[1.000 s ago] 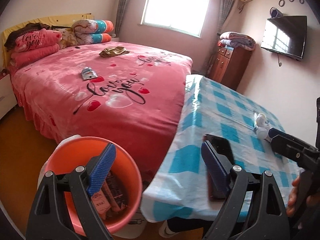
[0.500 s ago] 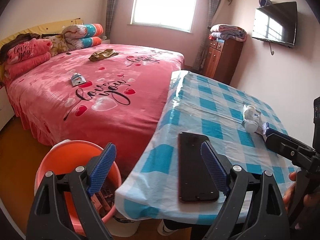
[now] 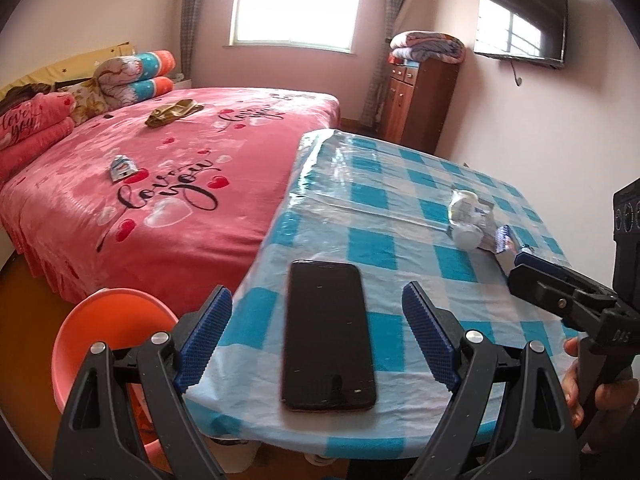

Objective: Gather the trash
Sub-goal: 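Return both tools from the bucket to the table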

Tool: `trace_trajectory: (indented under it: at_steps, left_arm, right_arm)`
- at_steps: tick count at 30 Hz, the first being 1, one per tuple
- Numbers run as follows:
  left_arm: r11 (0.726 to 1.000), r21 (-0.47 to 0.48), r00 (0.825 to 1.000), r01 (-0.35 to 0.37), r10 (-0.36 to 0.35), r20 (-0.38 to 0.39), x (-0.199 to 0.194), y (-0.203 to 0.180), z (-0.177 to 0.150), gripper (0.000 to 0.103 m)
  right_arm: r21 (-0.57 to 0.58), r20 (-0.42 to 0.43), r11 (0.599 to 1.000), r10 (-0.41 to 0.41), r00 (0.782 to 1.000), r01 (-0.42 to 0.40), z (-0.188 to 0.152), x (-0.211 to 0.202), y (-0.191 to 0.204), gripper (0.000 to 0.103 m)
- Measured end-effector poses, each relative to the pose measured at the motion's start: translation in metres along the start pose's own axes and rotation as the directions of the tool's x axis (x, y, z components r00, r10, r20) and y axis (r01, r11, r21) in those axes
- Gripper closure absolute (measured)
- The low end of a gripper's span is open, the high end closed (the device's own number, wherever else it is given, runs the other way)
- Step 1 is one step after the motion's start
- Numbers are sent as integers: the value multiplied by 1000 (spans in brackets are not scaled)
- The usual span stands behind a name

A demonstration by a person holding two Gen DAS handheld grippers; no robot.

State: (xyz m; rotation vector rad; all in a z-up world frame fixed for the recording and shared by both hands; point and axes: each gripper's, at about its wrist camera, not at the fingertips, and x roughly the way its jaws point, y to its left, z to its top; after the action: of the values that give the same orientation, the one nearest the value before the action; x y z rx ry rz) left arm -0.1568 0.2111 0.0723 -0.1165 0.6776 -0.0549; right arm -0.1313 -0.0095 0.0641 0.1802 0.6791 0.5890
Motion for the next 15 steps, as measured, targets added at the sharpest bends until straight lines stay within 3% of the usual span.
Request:
trace_trajectory:
  at_steps: [15]
  left_arm:
    - [998, 44, 995, 47, -43, -84, 26, -49, 5, 15]
  right_arm:
    - [118, 54, 988, -111, 992, 104, -7, -34, -65, 5]
